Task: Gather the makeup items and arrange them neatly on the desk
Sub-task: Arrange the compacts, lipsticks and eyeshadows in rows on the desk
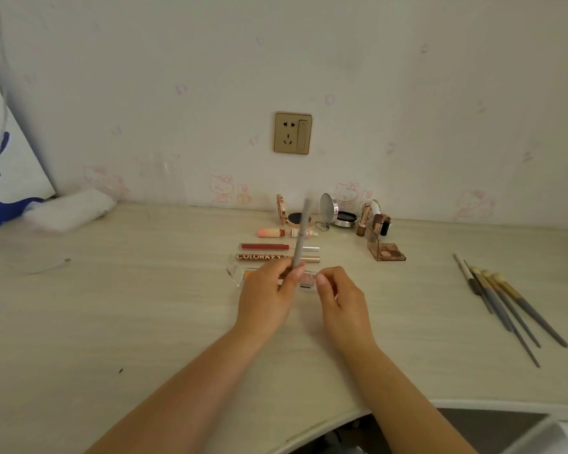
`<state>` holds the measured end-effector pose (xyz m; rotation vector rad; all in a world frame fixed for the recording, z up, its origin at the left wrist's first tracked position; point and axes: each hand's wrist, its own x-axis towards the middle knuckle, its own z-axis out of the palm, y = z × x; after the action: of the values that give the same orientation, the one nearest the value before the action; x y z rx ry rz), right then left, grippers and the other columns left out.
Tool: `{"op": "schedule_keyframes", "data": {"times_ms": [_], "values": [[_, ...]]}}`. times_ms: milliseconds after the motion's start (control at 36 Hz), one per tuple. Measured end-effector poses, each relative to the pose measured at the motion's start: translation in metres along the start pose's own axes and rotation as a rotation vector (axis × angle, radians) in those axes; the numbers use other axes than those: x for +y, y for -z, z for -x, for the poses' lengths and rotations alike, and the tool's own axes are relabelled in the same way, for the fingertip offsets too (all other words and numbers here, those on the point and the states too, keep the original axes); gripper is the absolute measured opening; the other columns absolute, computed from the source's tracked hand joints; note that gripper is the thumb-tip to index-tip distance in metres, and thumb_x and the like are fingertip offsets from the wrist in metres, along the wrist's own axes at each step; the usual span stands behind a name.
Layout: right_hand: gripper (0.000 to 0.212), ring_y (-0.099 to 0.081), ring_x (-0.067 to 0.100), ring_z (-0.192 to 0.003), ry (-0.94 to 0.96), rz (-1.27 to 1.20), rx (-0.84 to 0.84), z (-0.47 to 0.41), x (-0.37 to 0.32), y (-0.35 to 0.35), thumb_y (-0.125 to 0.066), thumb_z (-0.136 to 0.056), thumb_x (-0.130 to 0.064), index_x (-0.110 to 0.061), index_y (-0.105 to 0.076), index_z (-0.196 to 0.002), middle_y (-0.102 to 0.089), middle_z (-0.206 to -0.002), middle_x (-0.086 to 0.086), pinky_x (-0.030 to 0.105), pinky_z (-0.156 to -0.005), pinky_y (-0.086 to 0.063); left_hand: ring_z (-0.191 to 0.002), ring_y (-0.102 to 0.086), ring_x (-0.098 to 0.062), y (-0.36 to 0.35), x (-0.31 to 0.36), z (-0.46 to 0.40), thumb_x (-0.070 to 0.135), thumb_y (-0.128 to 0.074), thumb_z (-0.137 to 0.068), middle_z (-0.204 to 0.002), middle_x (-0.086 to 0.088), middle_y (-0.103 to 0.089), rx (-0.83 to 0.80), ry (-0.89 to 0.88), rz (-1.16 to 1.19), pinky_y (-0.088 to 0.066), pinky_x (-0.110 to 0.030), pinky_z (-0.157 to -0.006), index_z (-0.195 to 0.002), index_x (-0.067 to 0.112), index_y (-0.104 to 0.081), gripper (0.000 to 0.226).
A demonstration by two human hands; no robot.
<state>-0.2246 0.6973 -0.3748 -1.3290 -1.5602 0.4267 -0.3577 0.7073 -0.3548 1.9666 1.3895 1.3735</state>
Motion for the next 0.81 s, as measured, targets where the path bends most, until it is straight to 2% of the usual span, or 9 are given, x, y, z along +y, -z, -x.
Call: {"op": "schedule_keyframes", "data": {"times_ms": [56, 139, 194, 250, 361, 444, 528, 694, 806], "values": [[0.016, -0.05, 0.001, -0.065, -0.157, -0.178, 0.037, -0.004, 0.001, 0.004, -0.045, -0.096, -0.031, -0.032, -0.056, -0.084, -0.056, -0.07, -0.011, 0.016, -0.06, -0.038, -0.085, -0.058, -0.013, 0.008, -0.01, 0.002, 0.03, -0.049, -0.095, -0.096, 0.008, -0.059, -0.061, -0.08, -0.216, -0.048, -0.029, -0.069, -0.11, 0.021, -0.064, 0.022], [0.032, -0.047, 0.003, -0.054, -0.342, -0.42, 0.052, -0.009, 0.008, 0.015, -0.038, -0.099, -0.035, -0.026, -0.066, -0.086, -0.055, -0.062, -0.009, 0.016, -0.053, -0.038, -0.084, -0.045, -0.011, 0.011, -0.017, 0.004, 0.032, -0.041, -0.098, -0.094, 0.011, -0.041, -0.179, -0.113, -0.416, -0.039, -0.026, -0.066, -0.118, 0.024, -0.058, 0.027], [0.04, -0.046, 0.006, -0.053, -0.393, -0.516, 0.056, -0.011, 0.014, 0.02, -0.036, -0.1, -0.036, -0.022, -0.069, -0.083, -0.054, -0.056, -0.008, 0.019, -0.051, -0.039, -0.083, -0.038, -0.007, 0.008, -0.016, 0.006, 0.034, -0.036, -0.099, -0.094, 0.011, -0.039, -0.224, -0.136, -0.487, -0.034, -0.023, -0.065, -0.117, 0.024, -0.056, 0.029], [0.041, -0.044, 0.013, -0.055, -0.424, -0.563, 0.06, -0.012, 0.017, 0.021, -0.037, -0.1, -0.033, -0.019, -0.067, -0.077, -0.051, -0.053, -0.005, 0.027, -0.056, -0.037, -0.084, -0.034, -0.006, 0.005, -0.014, 0.007, 0.035, -0.032, -0.1, -0.097, 0.009, -0.046, -0.246, -0.161, -0.546, -0.032, -0.022, -0.065, -0.114, 0.023, -0.055, 0.03], [0.038, -0.043, 0.013, -0.056, -0.433, -0.619, 0.026, -0.012, 0.017, 0.02, -0.042, -0.099, -0.032, -0.019, -0.067, -0.074, -0.05, -0.054, -0.005, 0.031, -0.061, -0.037, -0.082, -0.035, -0.008, 0.004, -0.013, 0.008, 0.039, -0.03, -0.099, -0.1, 0.007, -0.056, -0.24, -0.203, -0.632, -0.027, -0.024, -0.063, -0.112, 0.023, -0.055, 0.032], [0.036, -0.045, 0.011, -0.059, -0.405, -0.595, -0.065, -0.009, 0.013, 0.019, -0.044, -0.098, -0.029, -0.021, -0.07, -0.075, -0.052, -0.057, -0.007, 0.03, -0.063, -0.04, -0.085, -0.051, -0.016, 0.0, -0.008, 0.01, 0.04, -0.03, -0.1, -0.102, 0.004, -0.06, -0.253, -0.254, -0.698, -0.028, -0.027, -0.062, -0.119, 0.021, -0.053, 0.036], [0.031, -0.046, 0.009, -0.059, -0.389, -0.568, -0.102, -0.007, 0.009, 0.019, -0.046, -0.097, -0.026, -0.019, -0.07, -0.079, -0.054, -0.057, -0.009, 0.028, -0.063, -0.041, -0.086, -0.056, -0.018, -0.006, -0.005, 0.013, 0.038, -0.027, -0.101, -0.106, 0.003, -0.059, -0.27, -0.244, -0.718, -0.03, -0.029, -0.059, -0.125, 0.021, -0.047, 0.035], [0.033, -0.048, 0.01, -0.06, -0.366, -0.517, -0.138, -0.006, 0.007, 0.017, -0.045, -0.098, -0.028, -0.022, -0.072, -0.079, -0.058, -0.06, -0.008, 0.026, -0.063, -0.042, -0.073, -0.039, -0.013, -0.007, -0.008, 0.012, 0.033, -0.025, -0.101, -0.101, 0.002, -0.056, -0.28, -0.213, -0.703, -0.03, -0.029, -0.057, -0.119, 0.019, -0.044, 0.03], [0.035, -0.048, 0.008, -0.056, -0.34, -0.528, -0.162, -0.006, 0.007, 0.017, -0.043, -0.099, -0.027, -0.019, -0.07, -0.078, -0.057, -0.058, -0.007, 0.018, -0.056, -0.041, -0.063, -0.042, -0.016, -0.009, -0.01, 0.011, 0.039, -0.02, -0.1, -0.088, 0.001, -0.06, -0.303, -0.186, -0.717, -0.03, -0.031, -0.054, -0.112, 0.017, -0.045, 0.035]]}}
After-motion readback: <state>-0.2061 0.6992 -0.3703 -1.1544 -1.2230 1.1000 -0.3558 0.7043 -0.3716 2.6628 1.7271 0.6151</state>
